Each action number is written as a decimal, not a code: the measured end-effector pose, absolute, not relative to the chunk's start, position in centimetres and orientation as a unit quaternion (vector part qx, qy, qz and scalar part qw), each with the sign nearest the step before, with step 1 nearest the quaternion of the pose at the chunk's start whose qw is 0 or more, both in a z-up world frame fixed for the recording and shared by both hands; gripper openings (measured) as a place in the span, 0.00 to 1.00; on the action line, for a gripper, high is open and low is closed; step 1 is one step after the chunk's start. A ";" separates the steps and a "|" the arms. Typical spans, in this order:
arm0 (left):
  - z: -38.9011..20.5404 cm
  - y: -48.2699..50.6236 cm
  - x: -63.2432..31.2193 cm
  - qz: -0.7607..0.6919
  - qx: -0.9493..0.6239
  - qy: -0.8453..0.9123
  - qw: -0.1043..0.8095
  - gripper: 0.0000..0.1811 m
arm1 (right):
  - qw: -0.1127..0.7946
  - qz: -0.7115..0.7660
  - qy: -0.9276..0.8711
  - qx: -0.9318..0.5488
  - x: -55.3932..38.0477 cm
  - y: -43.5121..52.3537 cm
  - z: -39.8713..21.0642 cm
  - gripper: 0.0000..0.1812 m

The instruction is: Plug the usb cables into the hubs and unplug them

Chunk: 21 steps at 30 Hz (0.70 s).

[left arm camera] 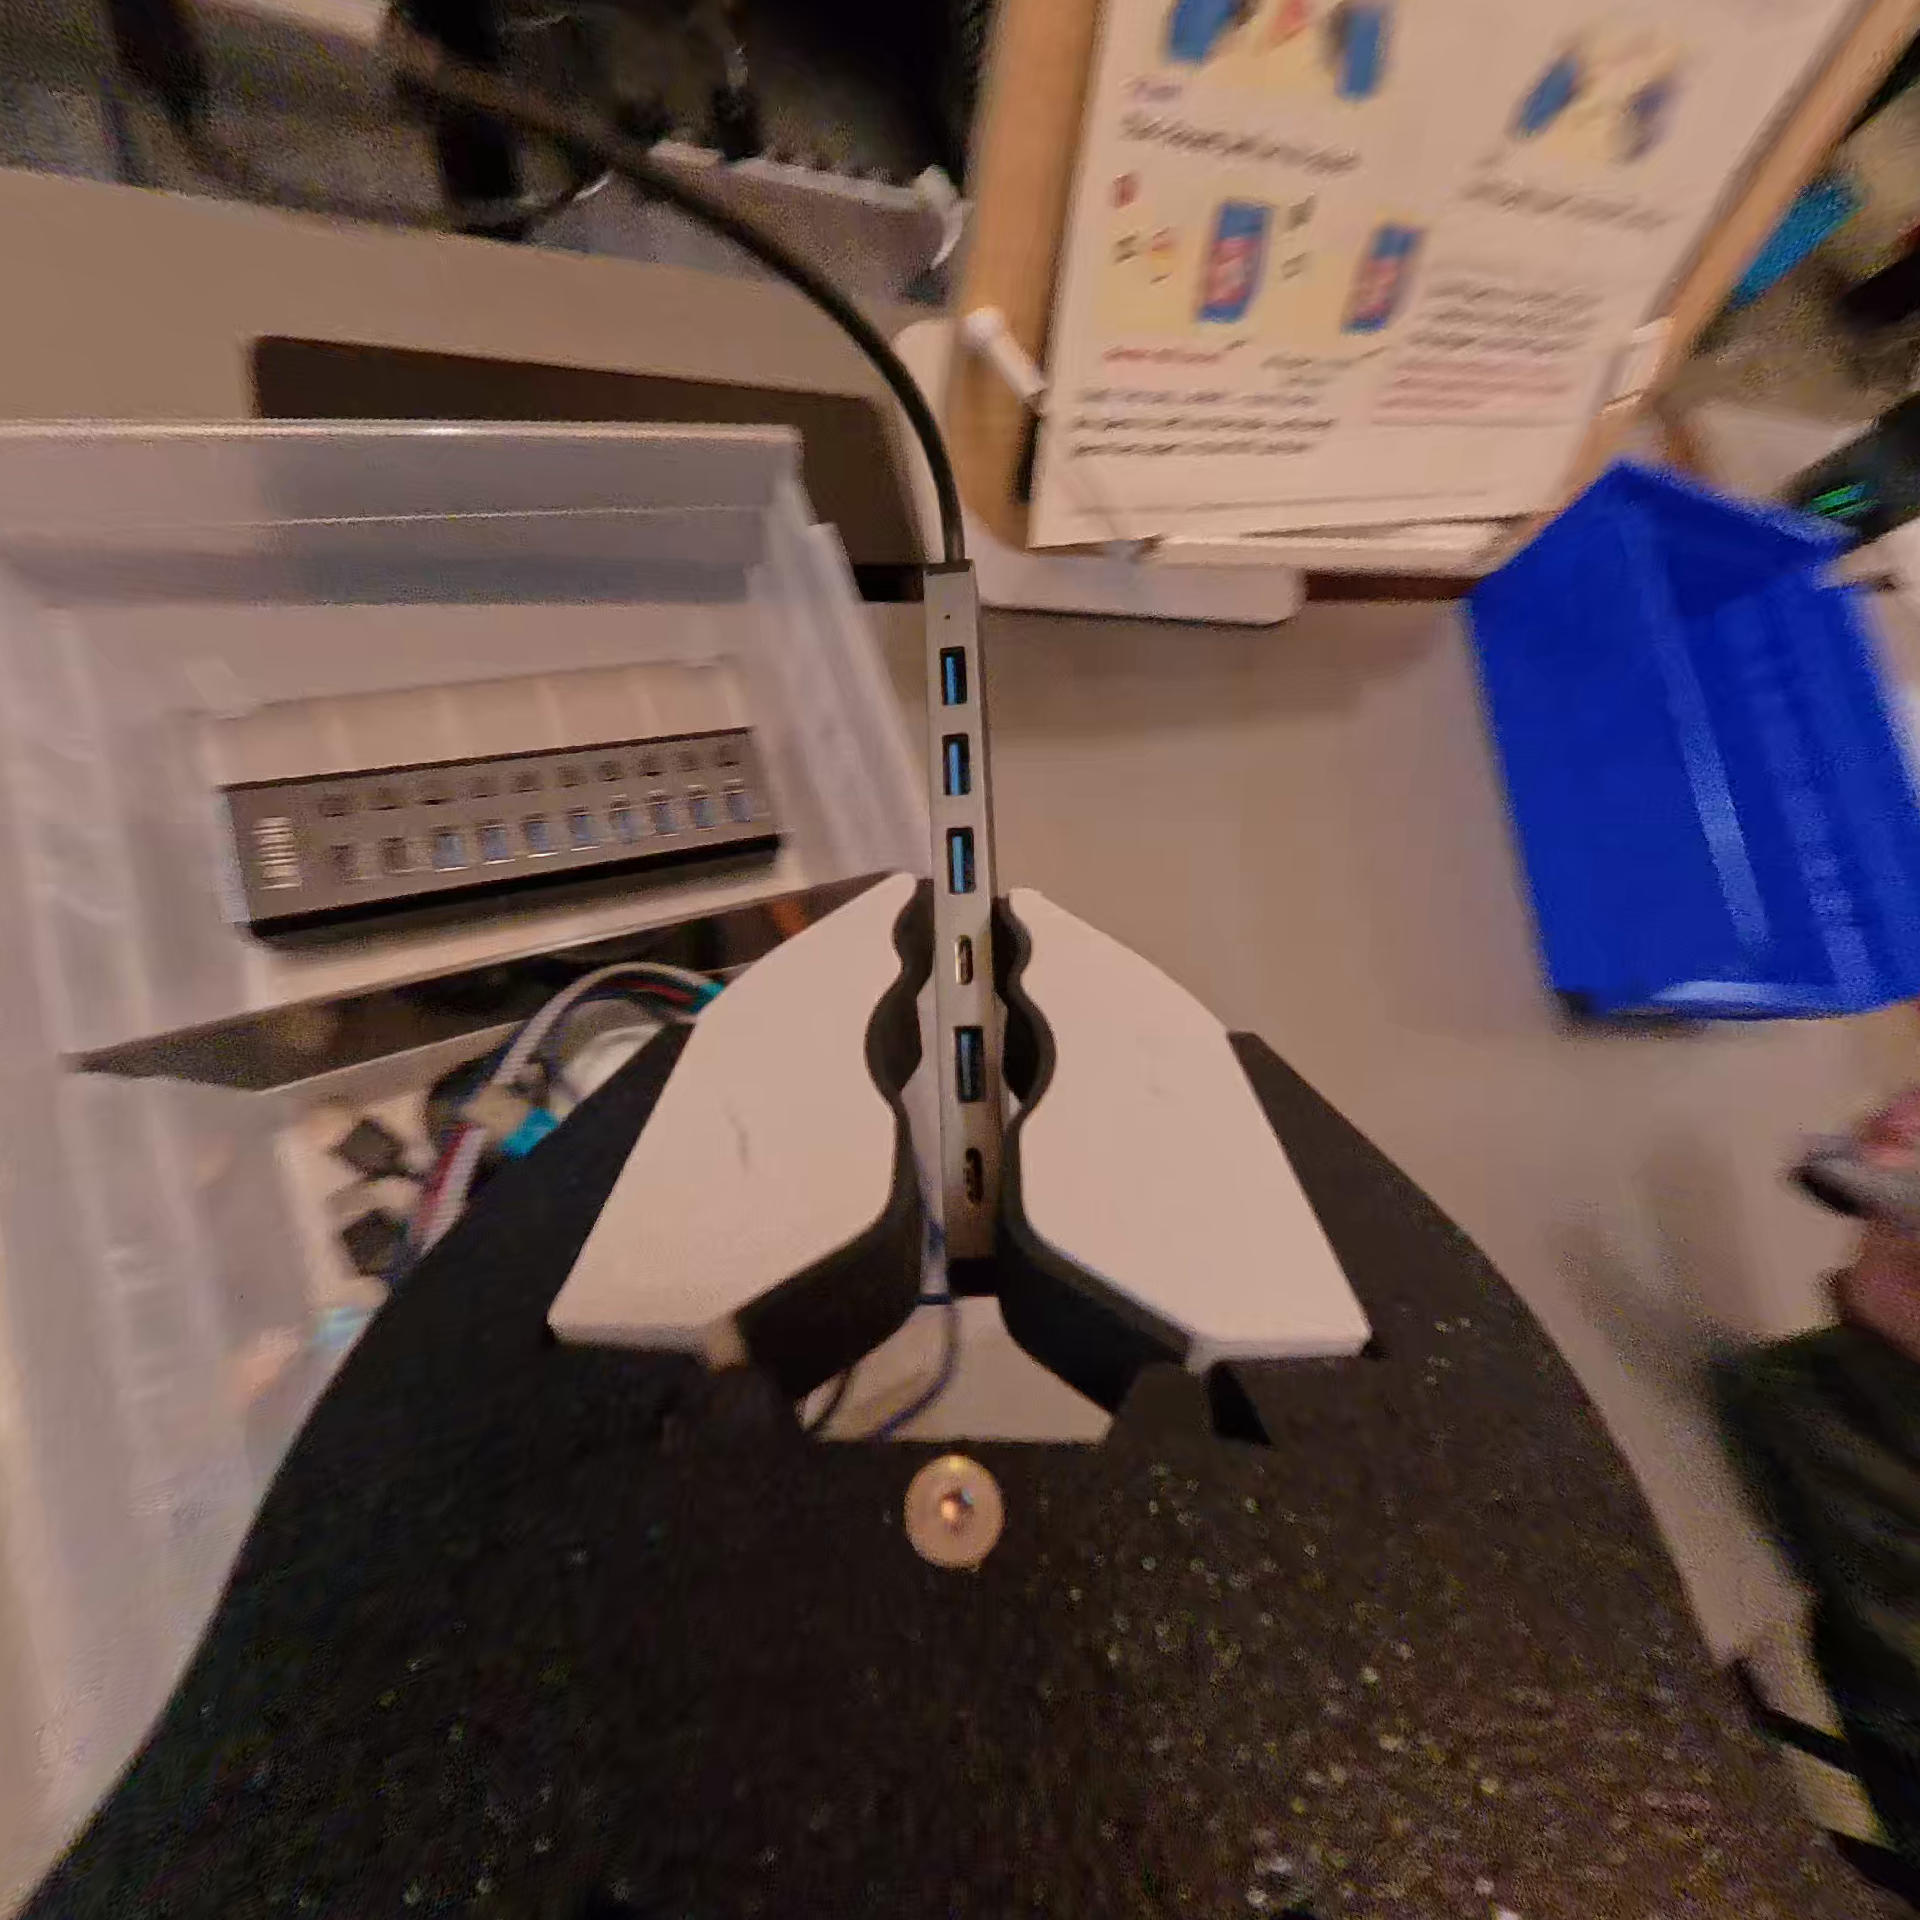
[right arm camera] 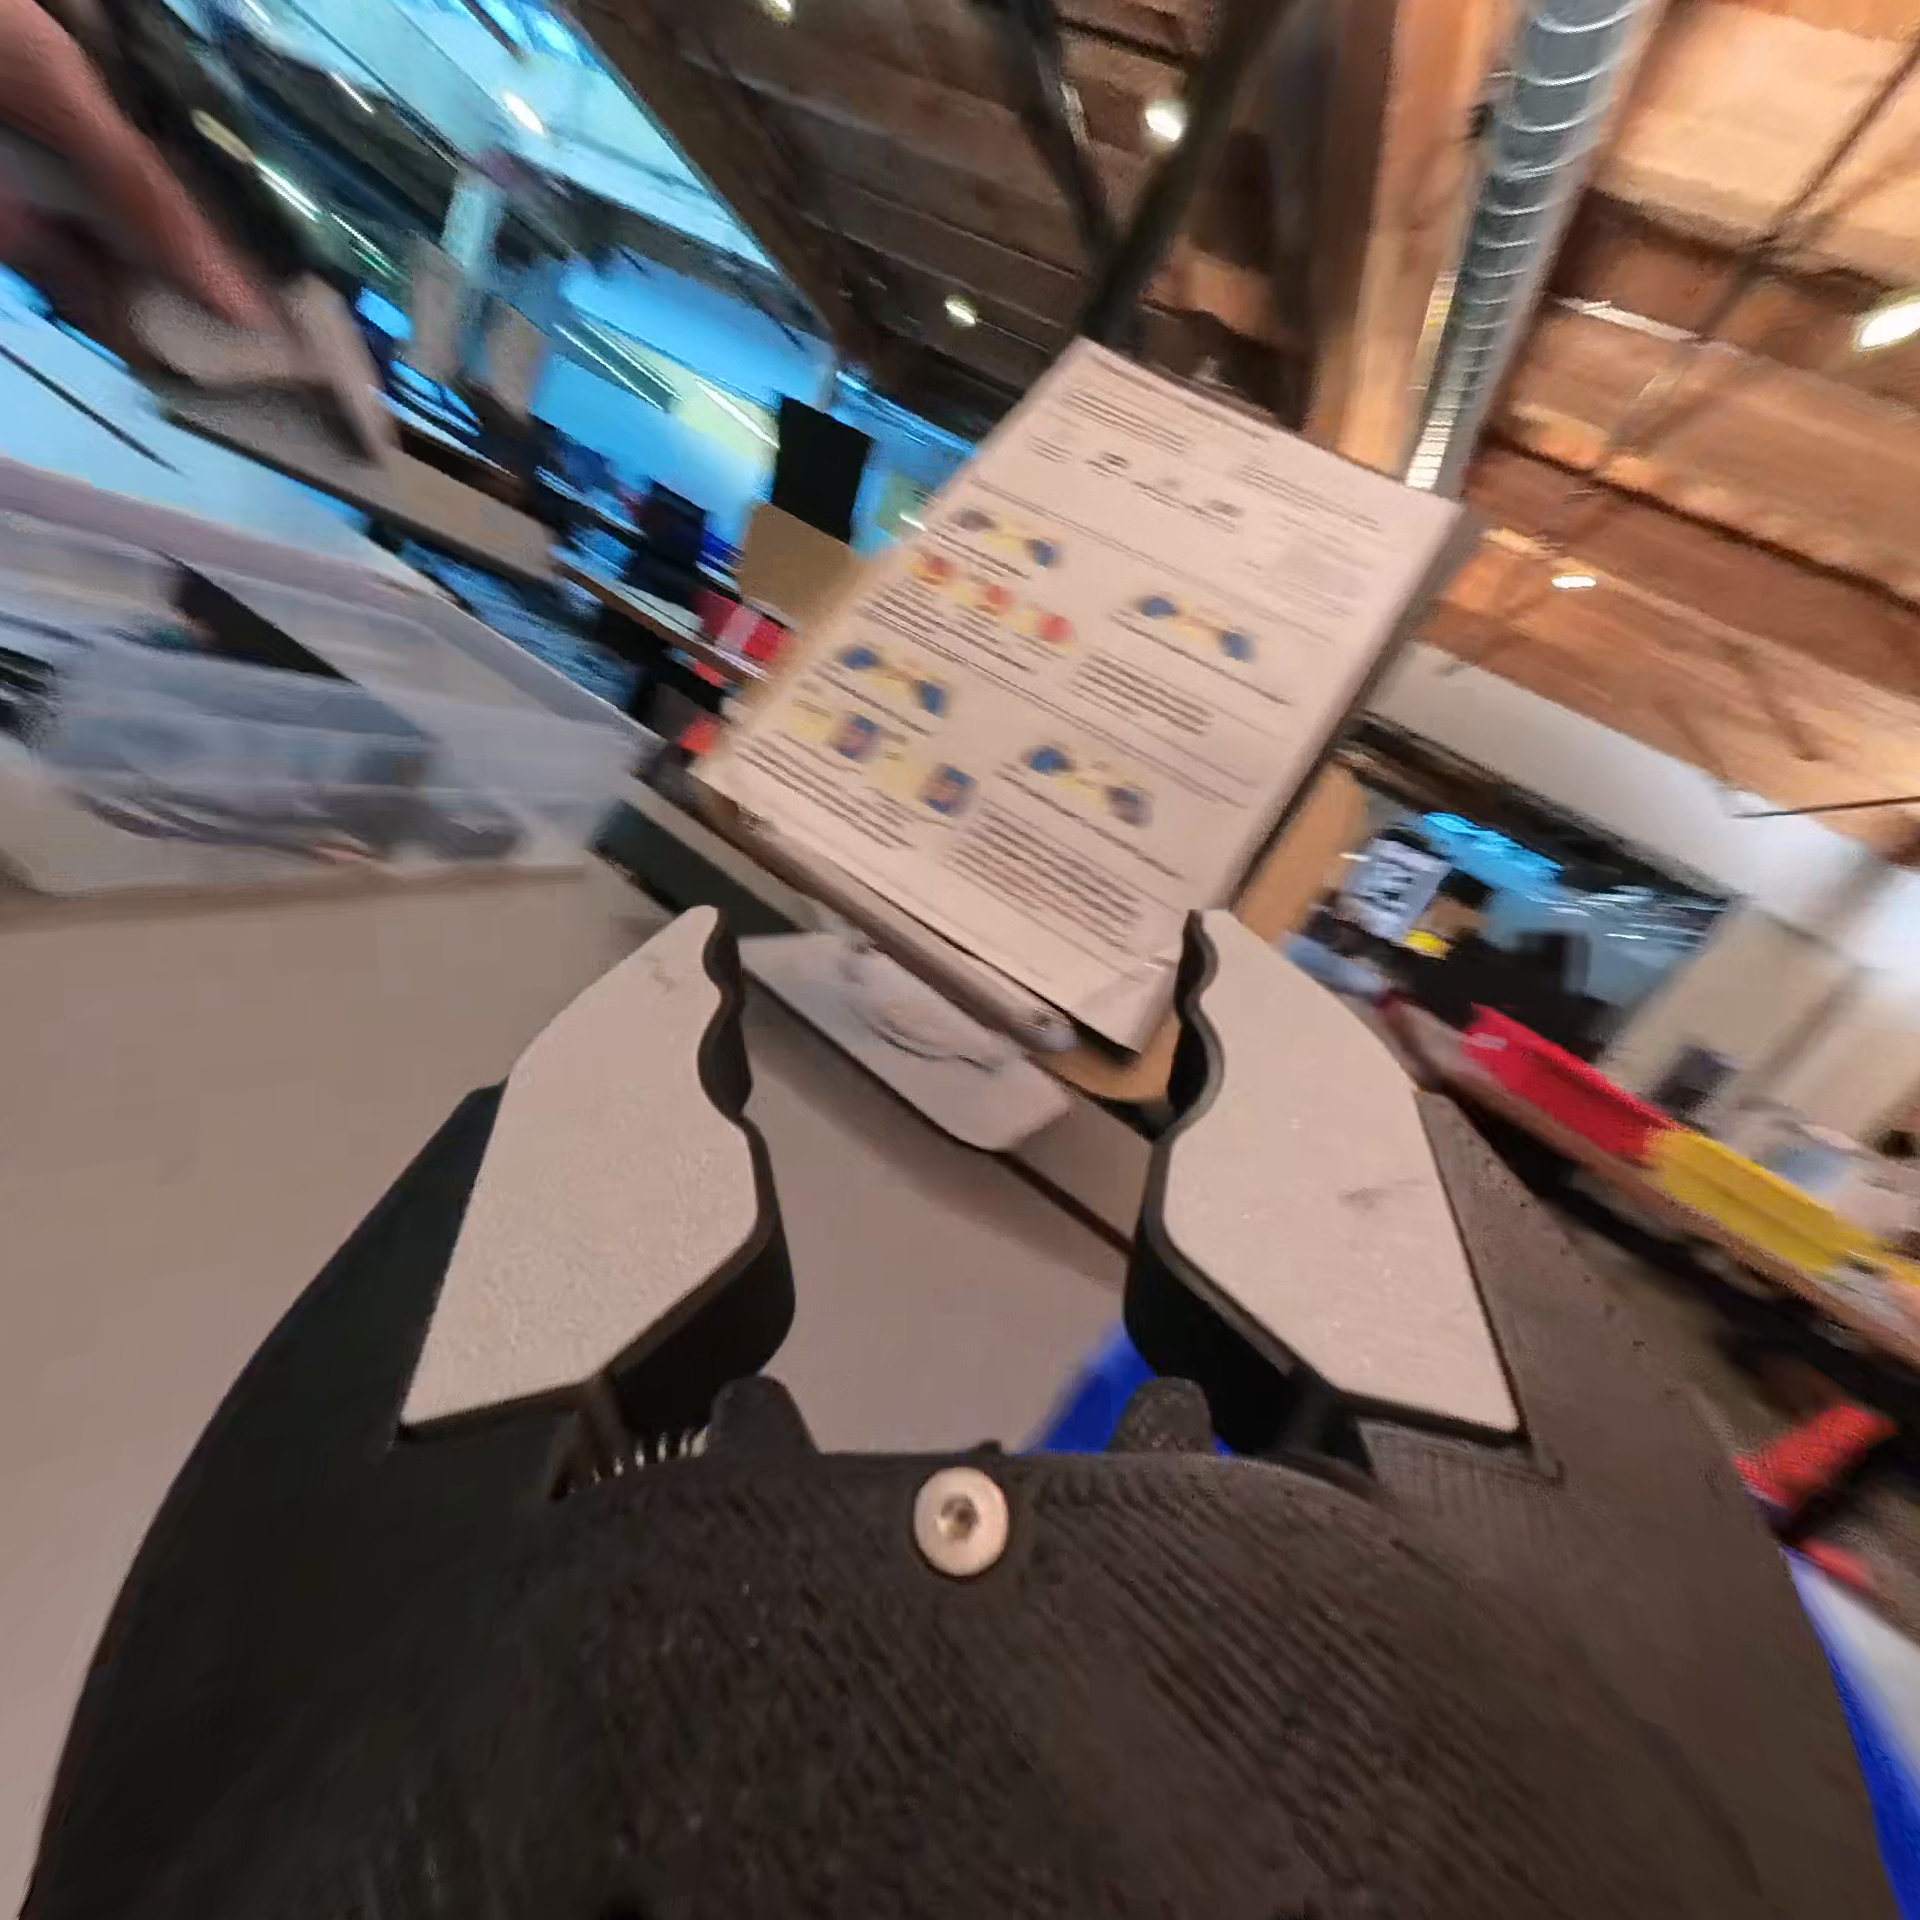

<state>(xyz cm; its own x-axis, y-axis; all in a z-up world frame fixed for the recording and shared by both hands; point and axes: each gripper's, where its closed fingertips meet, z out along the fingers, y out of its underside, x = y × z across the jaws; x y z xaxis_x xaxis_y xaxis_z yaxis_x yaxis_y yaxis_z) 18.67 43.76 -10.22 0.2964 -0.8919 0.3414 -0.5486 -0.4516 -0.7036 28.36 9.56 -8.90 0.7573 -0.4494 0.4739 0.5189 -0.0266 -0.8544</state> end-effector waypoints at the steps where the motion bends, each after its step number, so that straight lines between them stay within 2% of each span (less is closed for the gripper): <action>1: -9.4 42.4 18.5 -0.404 -0.757 0.459 0.230 0.05 | 0.718 -0.298 -0.033 -0.628 26.4 10.6 -8.8 0.42; 6: -5.2 33.0 17.2 -0.590 -0.654 0.434 0.188 0.05 | 0.797 0.007 0.068 -0.601 20.6 13.8 -8.2 0.37; 10: -5.3 24.9 16.4 -0.668 -0.582 0.438 0.151 0.05 | 0.769 0.240 0.152 -0.573 18.9 16.8 -7.5 0.40; 13: -6.2 20.3 15.7 -0.713 -0.549 0.423 0.102 0.05 | 0.760 0.286 0.166 -0.559 18.4 17.6 -6.9 0.34; 16: -7.6 17.9 15.1 -0.723 -0.538 0.423 0.094 0.05 | 0.762 0.296 0.152 -0.555 17.4 17.3 -6.8 0.13; 17: -8.2 17.5 15.0 -0.722 -0.536 0.427 0.097 0.05 | 0.762 0.301 0.148 -0.554 17.0 17.3 -7.0 0.10; 21: -10.0 16.8 14.2 -0.717 -0.542 0.428 0.101 0.06 | 0.746 0.328 0.160 -0.557 16.4 17.2 -8.5 0.07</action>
<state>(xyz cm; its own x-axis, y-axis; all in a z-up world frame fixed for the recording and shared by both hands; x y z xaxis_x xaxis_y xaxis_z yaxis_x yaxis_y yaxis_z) 14.24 16.80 -10.01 -0.3926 -0.6086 0.6896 -0.3177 -0.6139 -0.7226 16.38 17.23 -8.45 0.7345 0.3109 -0.6032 -0.6665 0.1639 -0.7272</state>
